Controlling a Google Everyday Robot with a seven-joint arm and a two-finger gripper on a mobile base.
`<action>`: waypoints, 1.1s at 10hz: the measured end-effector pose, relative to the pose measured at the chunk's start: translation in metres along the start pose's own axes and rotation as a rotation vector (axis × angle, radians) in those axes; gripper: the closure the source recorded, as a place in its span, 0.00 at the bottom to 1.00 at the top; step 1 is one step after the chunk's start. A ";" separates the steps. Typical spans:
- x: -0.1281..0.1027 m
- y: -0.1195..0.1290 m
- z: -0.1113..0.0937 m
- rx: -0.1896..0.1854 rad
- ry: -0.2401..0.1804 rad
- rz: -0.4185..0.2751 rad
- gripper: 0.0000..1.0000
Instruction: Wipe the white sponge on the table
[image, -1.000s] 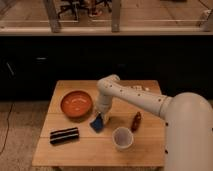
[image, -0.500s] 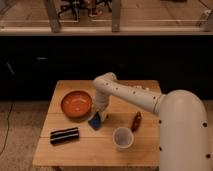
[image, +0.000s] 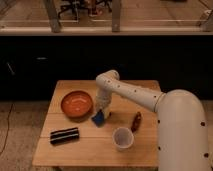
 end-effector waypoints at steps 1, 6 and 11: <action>0.007 0.002 -0.003 0.002 0.011 0.008 1.00; 0.024 0.018 -0.013 0.000 0.029 0.046 1.00; 0.028 0.035 -0.006 -0.019 0.027 0.066 1.00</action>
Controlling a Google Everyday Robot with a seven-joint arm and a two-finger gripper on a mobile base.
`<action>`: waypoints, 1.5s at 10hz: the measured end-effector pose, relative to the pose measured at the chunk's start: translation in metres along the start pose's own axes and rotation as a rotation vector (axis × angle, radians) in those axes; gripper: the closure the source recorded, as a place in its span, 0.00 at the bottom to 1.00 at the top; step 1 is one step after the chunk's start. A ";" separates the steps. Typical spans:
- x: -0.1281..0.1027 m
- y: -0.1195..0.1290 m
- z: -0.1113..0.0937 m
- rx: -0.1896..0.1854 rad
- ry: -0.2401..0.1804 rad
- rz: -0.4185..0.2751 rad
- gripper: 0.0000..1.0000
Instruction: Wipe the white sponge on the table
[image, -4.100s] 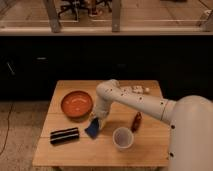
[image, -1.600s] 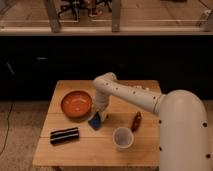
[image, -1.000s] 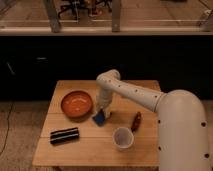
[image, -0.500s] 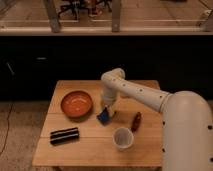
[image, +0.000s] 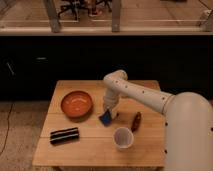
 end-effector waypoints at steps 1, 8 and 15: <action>-0.001 0.004 0.001 -0.006 -0.002 0.000 1.00; -0.013 0.016 0.007 -0.028 -0.012 -0.015 1.00; -0.013 0.016 0.007 -0.029 -0.012 -0.016 1.00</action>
